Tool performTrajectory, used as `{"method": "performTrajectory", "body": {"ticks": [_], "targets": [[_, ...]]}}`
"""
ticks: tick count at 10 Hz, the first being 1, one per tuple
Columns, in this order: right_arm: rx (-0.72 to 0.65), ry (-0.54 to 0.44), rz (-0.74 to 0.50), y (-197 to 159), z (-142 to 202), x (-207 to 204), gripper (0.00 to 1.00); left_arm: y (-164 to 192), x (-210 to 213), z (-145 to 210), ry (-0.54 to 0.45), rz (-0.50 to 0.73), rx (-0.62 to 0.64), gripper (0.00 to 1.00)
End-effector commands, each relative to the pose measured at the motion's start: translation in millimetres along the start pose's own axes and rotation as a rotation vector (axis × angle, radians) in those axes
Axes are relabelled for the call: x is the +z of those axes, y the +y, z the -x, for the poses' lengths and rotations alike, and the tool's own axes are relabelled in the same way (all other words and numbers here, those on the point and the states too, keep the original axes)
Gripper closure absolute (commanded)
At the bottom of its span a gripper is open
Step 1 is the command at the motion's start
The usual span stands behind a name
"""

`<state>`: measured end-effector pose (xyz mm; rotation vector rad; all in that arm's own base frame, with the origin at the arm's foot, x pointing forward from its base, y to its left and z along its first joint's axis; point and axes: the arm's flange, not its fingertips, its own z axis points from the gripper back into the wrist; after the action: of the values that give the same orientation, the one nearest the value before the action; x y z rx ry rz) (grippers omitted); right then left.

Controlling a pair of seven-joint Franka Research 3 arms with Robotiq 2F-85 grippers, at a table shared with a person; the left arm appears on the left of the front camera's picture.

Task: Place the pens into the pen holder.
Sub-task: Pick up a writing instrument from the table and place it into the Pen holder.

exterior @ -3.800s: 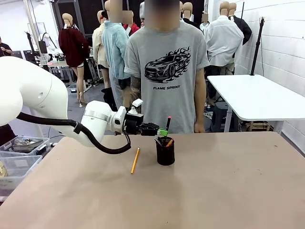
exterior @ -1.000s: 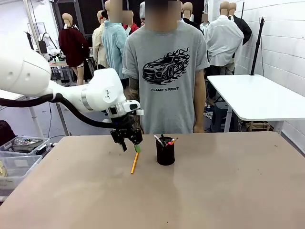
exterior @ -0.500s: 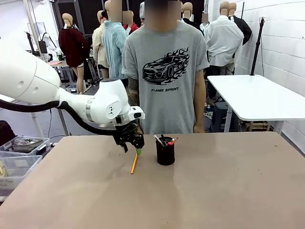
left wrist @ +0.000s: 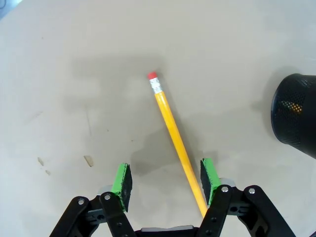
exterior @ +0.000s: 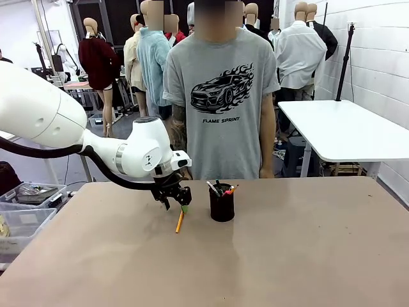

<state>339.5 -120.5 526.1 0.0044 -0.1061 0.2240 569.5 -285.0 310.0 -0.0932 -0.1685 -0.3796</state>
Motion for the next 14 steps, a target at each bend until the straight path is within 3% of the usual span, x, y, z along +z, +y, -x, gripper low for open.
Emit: {"method": "performTrajectory", "body": {"ticks": [1, 3, 4, 7, 8, 14], "targets": [[0.000, 0.014, 0.020, -2, -1, 0, 0.21, -11, -2, -3, 0.003, -0.041, -0.018, 0.27], [0.000, 0.014, 0.020, -2, -1, 0, 0.21, -14, -11, -4, 0.052, -0.046, -0.031, 0.27], [0.000, 0.014, 0.020, -2, -1, 0, 0.21, -14, -16, -2, 0.092, -0.050, -0.029, 0.33], [0.000, 0.014, 0.020, -2, -1, 0, 0.21, -18, -19, -1, 0.099, -0.039, -0.062, 0.89], [0.000, 0.014, 0.020, -2, -1, 0, 0.21, -19, -20, -1, 0.107, -0.039, -0.064, 1.00], [0.000, 0.014, 0.020, -2, -1, 0, 0.21, -19, 4, 0, 0.056, 0.075, -0.117, 1.00]]}}
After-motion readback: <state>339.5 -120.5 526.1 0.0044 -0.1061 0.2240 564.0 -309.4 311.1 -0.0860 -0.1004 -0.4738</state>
